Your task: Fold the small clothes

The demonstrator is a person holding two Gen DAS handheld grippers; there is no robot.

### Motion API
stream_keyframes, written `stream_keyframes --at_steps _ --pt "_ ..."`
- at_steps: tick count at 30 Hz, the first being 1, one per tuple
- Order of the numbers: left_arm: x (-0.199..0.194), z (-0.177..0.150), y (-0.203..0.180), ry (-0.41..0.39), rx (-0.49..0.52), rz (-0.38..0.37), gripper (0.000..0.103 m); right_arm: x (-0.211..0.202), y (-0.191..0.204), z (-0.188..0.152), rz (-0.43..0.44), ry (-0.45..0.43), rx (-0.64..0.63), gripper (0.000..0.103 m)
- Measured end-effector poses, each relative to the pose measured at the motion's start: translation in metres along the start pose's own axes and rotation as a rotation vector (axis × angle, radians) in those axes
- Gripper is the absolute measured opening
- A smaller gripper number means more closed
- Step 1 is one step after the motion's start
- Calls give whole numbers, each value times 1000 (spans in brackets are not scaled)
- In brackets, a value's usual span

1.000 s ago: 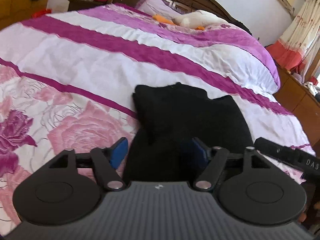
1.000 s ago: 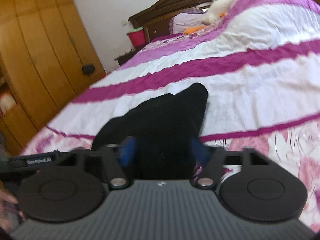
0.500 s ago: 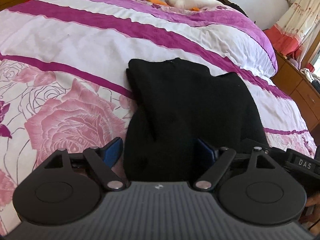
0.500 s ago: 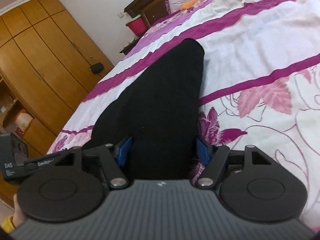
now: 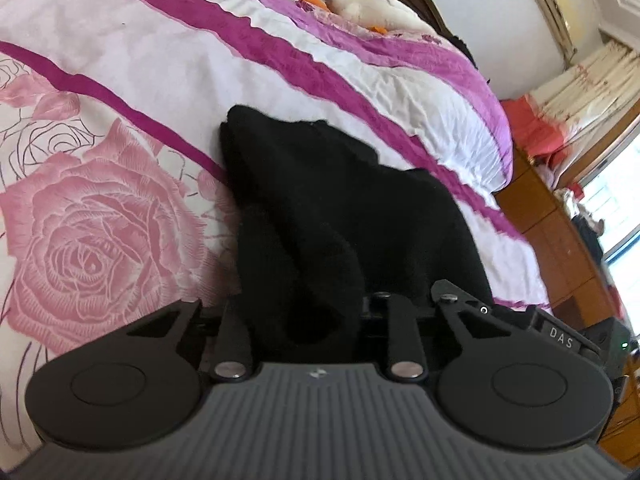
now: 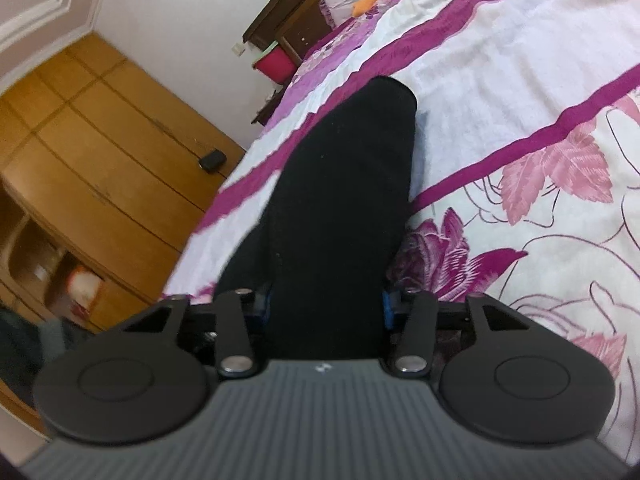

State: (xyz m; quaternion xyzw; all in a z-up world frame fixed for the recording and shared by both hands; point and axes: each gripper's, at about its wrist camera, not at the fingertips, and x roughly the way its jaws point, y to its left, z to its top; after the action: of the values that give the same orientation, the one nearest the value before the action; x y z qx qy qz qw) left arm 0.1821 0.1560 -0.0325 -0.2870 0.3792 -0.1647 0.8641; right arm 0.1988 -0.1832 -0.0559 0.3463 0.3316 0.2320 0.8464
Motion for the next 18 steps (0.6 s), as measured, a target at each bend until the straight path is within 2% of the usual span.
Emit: stream_keyframes --at_steps 5,8,18 --pt "-22 -6 -23 18 3 -21 29 -28 14 2 13 10 57 45" --pt "-39 -18 -39 32 20 -26 29 -53 22 -4 -2 17 38 45" --pt "-93 -99 -92 105 129 -20 29 -151 29 -54 -101 33 -15 45"
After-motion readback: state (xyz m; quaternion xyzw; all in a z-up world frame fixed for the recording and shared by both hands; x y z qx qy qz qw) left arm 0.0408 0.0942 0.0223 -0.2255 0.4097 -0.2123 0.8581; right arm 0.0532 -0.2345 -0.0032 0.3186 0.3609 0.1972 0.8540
